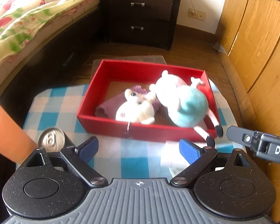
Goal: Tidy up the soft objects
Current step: 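Lower both plushes into the red box and open both grippers, then grasp a blue face mask with the left gripper while the right grasps another mask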
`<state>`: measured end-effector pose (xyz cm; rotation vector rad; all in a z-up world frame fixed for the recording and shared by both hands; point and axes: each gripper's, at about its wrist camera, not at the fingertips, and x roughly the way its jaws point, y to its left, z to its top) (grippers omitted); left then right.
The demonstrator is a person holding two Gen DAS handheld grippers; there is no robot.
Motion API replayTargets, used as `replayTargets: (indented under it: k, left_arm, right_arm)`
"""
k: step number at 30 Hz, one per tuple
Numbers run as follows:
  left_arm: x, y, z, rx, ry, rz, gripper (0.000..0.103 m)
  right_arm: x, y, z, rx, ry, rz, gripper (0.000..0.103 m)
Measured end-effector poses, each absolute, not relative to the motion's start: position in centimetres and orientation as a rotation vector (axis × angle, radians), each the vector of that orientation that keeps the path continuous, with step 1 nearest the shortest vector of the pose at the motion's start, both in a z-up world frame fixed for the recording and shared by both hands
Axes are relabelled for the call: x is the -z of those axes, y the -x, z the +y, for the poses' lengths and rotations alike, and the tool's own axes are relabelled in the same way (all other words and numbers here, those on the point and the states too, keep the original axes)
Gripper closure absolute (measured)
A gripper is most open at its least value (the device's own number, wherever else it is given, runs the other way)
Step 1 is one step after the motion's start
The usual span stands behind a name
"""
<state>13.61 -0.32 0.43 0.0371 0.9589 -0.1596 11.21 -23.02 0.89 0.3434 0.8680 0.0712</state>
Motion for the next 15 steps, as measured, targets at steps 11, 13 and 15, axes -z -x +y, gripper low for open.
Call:
replayTargets:
  k: [11, 13, 15]
  left_arm:
    - [0.1, -10.9, 0.8, 0.152, -0.03, 0.983, 0.013]
    - [0.3, -10.5, 0.9, 0.156, -0.034, 0.987, 0.013]
    - [0.6, -10.1, 0.9, 0.154, -0.036, 0.994, 0.013]
  right_arm:
    - [-0.8, -9.0, -23.0, -0.066, -0.32, 0.874, 0.047]
    - [-0.7, -8.6, -22.9, -0.07, -0.314, 0.879, 0.047]
    - [-0.4, -8.2, -22.7, -0.07, -0.309, 0.886, 0.047]
